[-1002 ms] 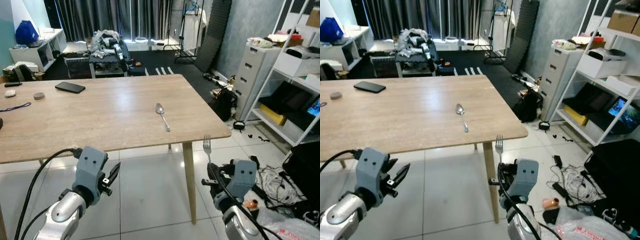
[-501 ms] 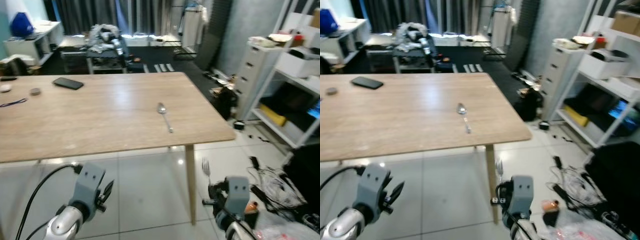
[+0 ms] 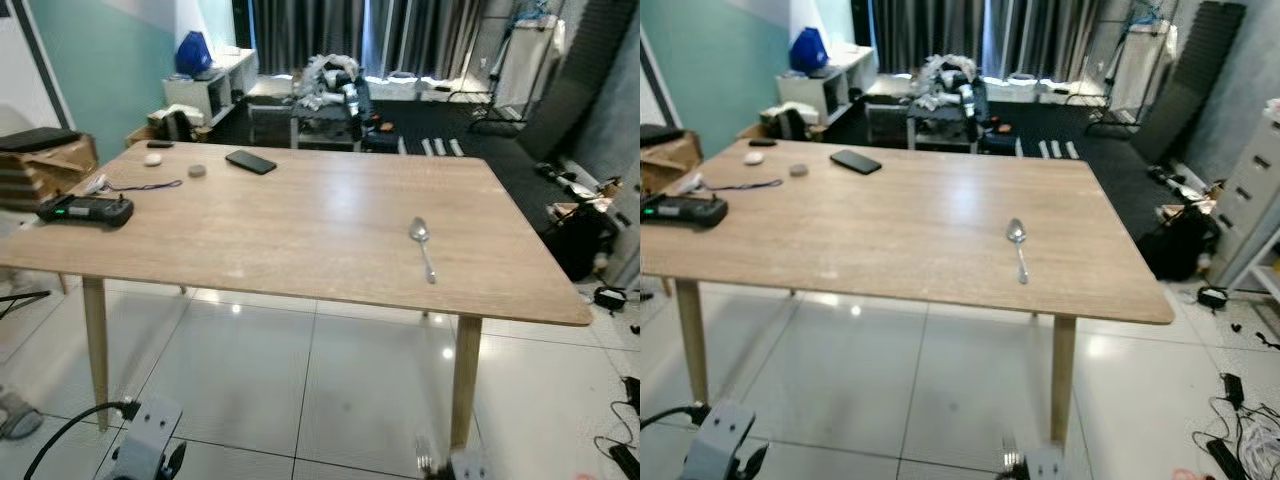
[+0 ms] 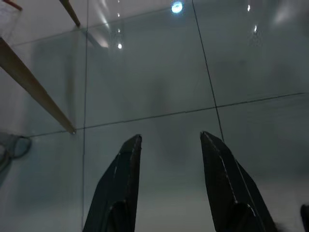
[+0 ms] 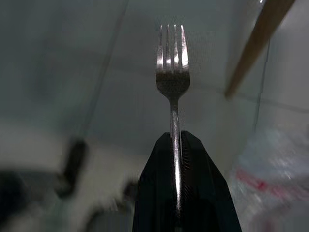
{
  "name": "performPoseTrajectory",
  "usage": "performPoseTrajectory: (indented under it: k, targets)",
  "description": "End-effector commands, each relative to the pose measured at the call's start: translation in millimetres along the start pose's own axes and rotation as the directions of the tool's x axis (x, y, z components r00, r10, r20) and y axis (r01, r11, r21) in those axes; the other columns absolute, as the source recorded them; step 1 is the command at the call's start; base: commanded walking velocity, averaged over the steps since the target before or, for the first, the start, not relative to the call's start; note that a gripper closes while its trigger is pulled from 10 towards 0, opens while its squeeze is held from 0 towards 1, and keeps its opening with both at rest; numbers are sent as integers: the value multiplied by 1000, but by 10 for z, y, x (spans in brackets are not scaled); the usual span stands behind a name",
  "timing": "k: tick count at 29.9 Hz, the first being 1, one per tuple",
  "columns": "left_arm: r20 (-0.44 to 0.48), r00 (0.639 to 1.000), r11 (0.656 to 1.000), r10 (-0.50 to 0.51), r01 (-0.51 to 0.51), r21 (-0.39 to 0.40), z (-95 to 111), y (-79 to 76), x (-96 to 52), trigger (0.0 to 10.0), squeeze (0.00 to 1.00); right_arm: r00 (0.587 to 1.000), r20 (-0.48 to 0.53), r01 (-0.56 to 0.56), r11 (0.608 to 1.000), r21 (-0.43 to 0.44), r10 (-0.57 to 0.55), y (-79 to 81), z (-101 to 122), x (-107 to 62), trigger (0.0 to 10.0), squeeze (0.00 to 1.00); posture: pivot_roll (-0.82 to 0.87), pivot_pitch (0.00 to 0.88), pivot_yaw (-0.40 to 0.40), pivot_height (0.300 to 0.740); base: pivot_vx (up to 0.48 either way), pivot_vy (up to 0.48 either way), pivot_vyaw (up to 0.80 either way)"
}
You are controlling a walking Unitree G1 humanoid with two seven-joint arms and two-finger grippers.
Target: Setting the table
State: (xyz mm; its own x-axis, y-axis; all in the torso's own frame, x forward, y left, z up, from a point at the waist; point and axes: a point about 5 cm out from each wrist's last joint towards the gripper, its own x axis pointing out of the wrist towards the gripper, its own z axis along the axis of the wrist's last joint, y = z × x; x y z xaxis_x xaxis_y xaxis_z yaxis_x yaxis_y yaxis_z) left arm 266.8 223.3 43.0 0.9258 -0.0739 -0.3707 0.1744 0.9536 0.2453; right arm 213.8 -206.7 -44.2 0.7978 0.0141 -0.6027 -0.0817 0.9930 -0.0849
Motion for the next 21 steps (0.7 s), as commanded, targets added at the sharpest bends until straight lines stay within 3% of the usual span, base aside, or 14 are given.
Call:
performPoseTrajectory:
  k: [1, 8, 13, 21]
  targets:
    - [-59, 998, 1000, 28, -27, 8, -191, 45, -60, 10000, 0, 999, -35, -38, 999, -39, 36, 84, -115, -13, 10000, 0, 60, 107, 41, 740, 0, 0, 800]
    - [-152, 987, 998, 55, -54, 11, -501, 60, -126, 10000, 0, 990, -134, -37, 999, -29, 33, 105, -350, -63, 10000, 0, 57, 109, 39, 740, 0, 0, 800]
    - [-277, 956, 995, 96, -98, 7, -848, 72, -241, 10000, 0, 988, -151, 4, 996, 86, 9, 71, -400, -70, 10000, 0, 54, 113, 29, 740, 0, 0, 800]
    - [-269, 957, 994, 106, -106, 17, -895, 85, -250, 10000, 0, 995, -102, 0, 998, 68, 7, 27, -314, -35, 10000, 0, 58, 118, 28, 740, 0, 0, 800]
